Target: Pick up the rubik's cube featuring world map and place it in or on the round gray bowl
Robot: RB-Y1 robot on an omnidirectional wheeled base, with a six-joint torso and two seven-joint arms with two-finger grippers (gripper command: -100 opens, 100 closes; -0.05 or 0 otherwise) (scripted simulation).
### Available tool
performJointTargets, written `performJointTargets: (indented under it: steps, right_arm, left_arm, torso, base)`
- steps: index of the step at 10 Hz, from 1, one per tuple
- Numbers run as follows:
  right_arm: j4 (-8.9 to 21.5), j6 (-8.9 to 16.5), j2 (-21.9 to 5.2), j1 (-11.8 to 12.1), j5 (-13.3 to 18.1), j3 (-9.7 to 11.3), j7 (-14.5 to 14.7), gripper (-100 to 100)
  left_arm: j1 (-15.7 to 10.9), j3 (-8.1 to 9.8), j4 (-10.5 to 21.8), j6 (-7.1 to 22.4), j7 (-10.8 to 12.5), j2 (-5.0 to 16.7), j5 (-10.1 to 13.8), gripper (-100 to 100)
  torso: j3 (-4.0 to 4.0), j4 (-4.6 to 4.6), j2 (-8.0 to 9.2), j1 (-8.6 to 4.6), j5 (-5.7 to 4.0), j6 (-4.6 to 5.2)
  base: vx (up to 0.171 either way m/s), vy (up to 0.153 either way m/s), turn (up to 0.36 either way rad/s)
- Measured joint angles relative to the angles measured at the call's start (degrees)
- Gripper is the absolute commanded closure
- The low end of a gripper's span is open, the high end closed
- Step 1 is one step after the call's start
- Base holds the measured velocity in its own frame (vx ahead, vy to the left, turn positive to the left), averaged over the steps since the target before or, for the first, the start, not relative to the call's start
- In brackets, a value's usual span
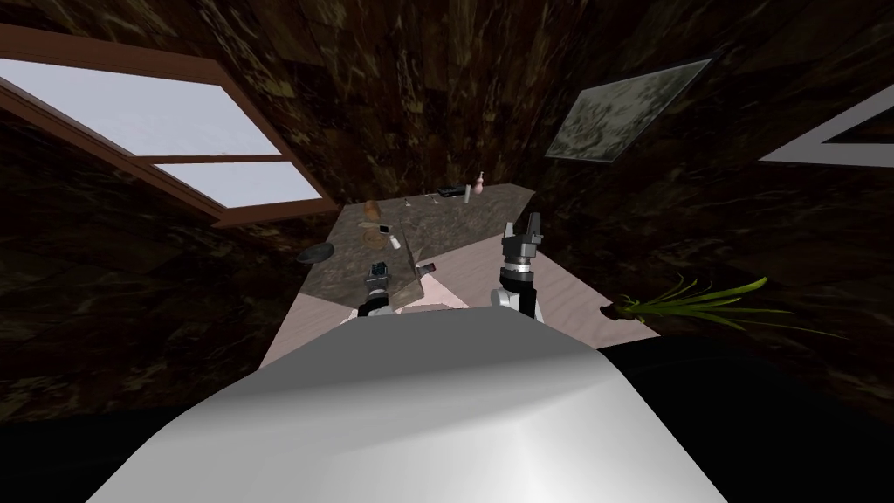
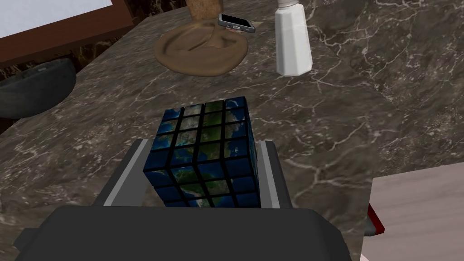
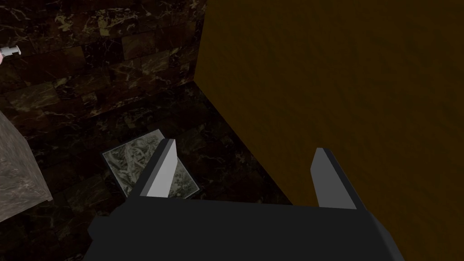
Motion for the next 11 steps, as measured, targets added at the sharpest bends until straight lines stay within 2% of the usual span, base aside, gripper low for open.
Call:
performJointTargets:
  steps: [1,2,7,11]
  right_arm:
    - [0.0,0.0,0.0,0.0,0.0,0.0,0.0,0]
    - [0.0,0.0,0.0,0.0,0.0,0.0,0.0,0]
    - [0.0,0.0,0.0,0.0,0.0,0.0,0.0,0]
    - [0.0,0.0,0.0,0.0,0.0,0.0,0.0,0]
  left_arm:
    - [-0.9,0.95,0.0,-0.1,-0.2,0.6,1.1,100]
    - [-1.5,2.08,-0.8,0.3,-0.9,0.3,2.0,100]
    - [-4.7,8.74,-4.0,3.3,-3.4,0.7,7.3,100]
    - [-7.4,13.93,-3.7,5.8,-3.2,1.6,9.4,100]
  torso:
    - [-0.01,0.01,-0.04,0.15,0.02,-0.06]
    - [-0.04,0.01,-0.11,0.15,0.03,-0.07]
    - [-0.25,-0.04,-0.51,0.35,0.10,-0.10]
    - [-0.51,-0.13,-0.98,0.67,0.17,-0.09]
  base:
    - [-0.206,0.045,-0.113]
    - [-0.169,0.022,-0.110]
    - [-0.124,0.052,-0.168]
    - [-0.018,0.117,-0.080]
